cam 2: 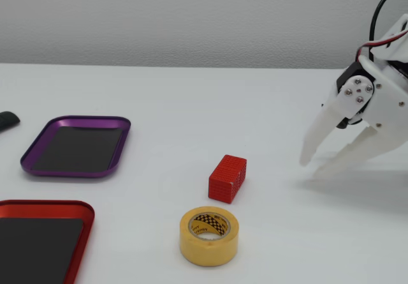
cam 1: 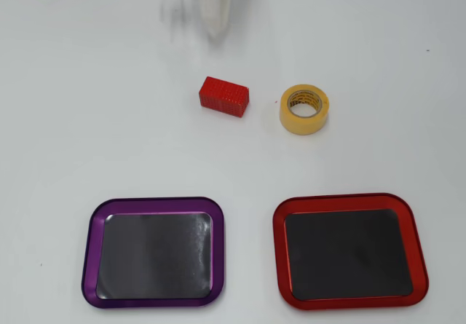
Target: Grasp a tape and put it in the right purple dish.
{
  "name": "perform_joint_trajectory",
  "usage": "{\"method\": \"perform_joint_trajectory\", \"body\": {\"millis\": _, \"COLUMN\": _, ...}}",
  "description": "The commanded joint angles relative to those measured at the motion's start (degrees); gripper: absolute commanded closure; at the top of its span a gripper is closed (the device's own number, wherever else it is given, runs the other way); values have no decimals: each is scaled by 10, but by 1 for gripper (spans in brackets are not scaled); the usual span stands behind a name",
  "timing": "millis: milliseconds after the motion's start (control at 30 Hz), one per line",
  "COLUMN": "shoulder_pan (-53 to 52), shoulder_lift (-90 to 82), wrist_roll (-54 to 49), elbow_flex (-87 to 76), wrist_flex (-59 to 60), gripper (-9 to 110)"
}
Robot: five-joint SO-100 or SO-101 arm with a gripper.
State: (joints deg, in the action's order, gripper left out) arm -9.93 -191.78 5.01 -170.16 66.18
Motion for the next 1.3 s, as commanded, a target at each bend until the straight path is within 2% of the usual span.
{"method": "perform_joint_trajectory", "body": {"millis": 0, "shoulder_pan": 2, "shoulder_lift": -24, "wrist_roll": -35, "elbow_flex": 78, "wrist_flex": -47, "gripper": 97}}
{"method": "perform_joint_trajectory", "body": {"millis": 100, "shoulder_pan": 10, "shoulder_lift": 20, "wrist_roll": -135, "elbow_flex": 159, "wrist_flex": -32, "gripper": 97}}
{"method": "perform_joint_trajectory", "body": {"millis": 233, "shoulder_pan": 96, "shoulder_lift": 189, "wrist_roll": -188, "elbow_flex": 274, "wrist_flex": 16, "gripper": 95}}
{"method": "perform_joint_trajectory", "body": {"millis": 433, "shoulder_pan": 184, "shoulder_lift": 521, "wrist_roll": -192, "elbow_flex": 444, "wrist_flex": 31, "gripper": 92}}
{"method": "perform_joint_trajectory", "body": {"millis": 633, "shoulder_pan": 212, "shoulder_lift": 750, "wrist_roll": -187, "elbow_flex": 562, "wrist_flex": 23, "gripper": 92}}
{"method": "perform_joint_trajectory", "body": {"millis": 933, "shoulder_pan": 210, "shoulder_lift": 891, "wrist_roll": -147, "elbow_flex": 608, "wrist_flex": -63, "gripper": 91}}
{"method": "perform_joint_trajectory", "body": {"millis": 1100, "shoulder_pan": 211, "shoulder_lift": 917, "wrist_roll": -147, "elbow_flex": 608, "wrist_flex": -85, "gripper": 84}}
{"method": "perform_joint_trajectory", "body": {"millis": 1267, "shoulder_pan": 211, "shoulder_lift": 918, "wrist_roll": -148, "elbow_flex": 608, "wrist_flex": -105, "gripper": 83}}
